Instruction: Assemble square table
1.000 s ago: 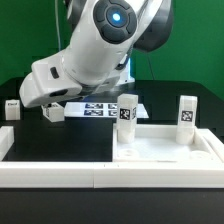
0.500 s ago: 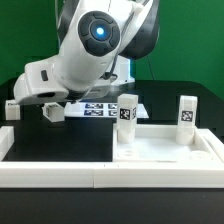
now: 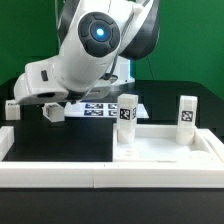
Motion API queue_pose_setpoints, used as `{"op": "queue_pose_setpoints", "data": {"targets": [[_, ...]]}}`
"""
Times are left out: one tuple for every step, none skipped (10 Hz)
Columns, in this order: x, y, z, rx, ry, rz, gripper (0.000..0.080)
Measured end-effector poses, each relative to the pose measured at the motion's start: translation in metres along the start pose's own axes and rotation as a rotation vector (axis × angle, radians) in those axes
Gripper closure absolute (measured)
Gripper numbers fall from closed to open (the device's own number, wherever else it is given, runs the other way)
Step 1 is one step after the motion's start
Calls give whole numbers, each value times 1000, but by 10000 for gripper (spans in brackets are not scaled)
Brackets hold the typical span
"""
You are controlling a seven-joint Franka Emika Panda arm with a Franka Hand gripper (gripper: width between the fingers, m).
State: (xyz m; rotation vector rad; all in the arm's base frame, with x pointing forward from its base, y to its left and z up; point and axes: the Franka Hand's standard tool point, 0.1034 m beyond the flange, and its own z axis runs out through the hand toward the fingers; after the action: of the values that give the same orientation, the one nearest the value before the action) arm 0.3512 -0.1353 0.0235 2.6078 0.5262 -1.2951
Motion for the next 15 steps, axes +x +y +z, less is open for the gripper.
{"op": "queue_pose_setpoints", "data": {"targets": [[3,3,2,-3,-17,23,151],[9,7,3,-9,-40,35,151],[15,10,1,-20,-53,37,151],[19,11,1,-27,-50,28,151],[18,12,2,-26,-49,28,151],[18,12,2,-26,-49,28,177],[18,12,2,-26,-49,28,177],[18,12,2,-26,-49,28,349],[18,12,2,-26,-49,28,349],[18,12,2,-26,-50,28,513],[18,12,2,-26,-50,28,511],[18,12,2,-26,-50,28,511],[18,12,2,-25,-50,28,511],[18,12,2,-25,-50,28,511],[18,12,2,-25,-50,28,511]]}}
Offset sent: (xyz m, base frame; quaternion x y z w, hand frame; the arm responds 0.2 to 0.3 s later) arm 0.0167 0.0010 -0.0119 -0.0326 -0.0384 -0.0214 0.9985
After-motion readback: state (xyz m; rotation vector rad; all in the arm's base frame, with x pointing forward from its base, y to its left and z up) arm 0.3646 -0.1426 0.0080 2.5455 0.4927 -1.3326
